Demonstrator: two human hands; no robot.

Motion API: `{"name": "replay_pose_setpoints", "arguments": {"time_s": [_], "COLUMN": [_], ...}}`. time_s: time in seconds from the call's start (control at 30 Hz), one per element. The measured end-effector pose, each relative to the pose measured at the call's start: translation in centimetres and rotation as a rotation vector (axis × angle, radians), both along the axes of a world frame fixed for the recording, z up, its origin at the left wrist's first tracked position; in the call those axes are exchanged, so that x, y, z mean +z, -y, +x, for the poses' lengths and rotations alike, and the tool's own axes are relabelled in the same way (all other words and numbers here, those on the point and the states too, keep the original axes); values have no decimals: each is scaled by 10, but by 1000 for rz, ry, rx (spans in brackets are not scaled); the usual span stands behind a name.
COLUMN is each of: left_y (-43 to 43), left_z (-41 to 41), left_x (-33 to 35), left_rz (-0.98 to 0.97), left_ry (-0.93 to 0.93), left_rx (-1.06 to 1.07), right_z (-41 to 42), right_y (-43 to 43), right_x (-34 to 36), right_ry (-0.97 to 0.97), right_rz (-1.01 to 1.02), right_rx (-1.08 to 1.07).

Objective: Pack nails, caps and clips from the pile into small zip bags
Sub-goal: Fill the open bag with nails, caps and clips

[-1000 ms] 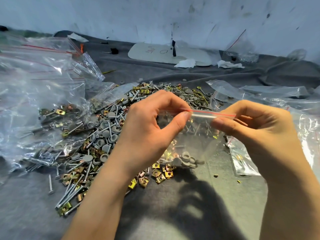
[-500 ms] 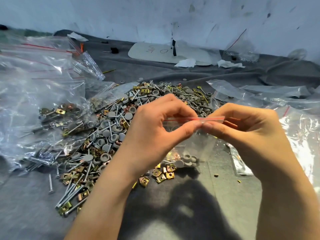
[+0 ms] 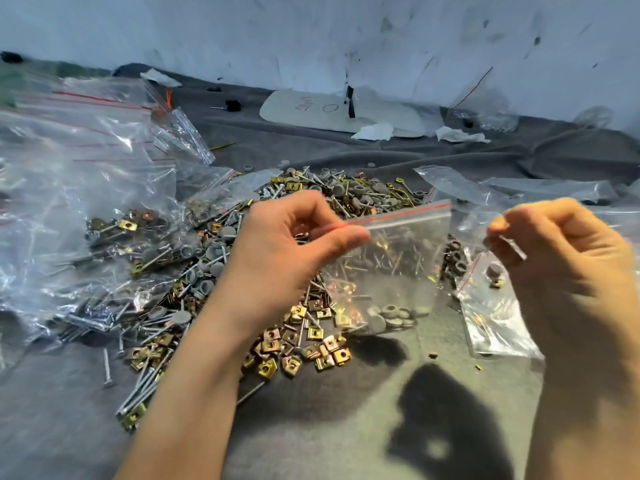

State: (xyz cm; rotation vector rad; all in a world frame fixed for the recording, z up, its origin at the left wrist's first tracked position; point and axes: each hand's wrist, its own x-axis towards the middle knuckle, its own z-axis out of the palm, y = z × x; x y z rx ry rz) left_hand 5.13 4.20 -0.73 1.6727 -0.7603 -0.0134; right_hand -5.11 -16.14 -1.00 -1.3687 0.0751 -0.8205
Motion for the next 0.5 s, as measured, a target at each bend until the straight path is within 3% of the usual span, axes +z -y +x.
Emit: {"name": "replay_pose_setpoints", "arguments": {"time_s": [0.07, 0.27, 0.5], "left_y": [-6, 3, 4], "left_z": [6, 2, 4], "left_x": [-1, -6, -11], "left_rz": [-56, -133, -163], "left_ry": [-59, -144, -160], "left_rx": [24, -93, -54], "right_z": [-1, 21, 25], "right_y": [5, -23, -26], "right_x": [-1, -10, -14], "right_ry": [-17, -311, -167], "right_rz": [15, -150, -154], "right_rx": [34, 229, 204]}}
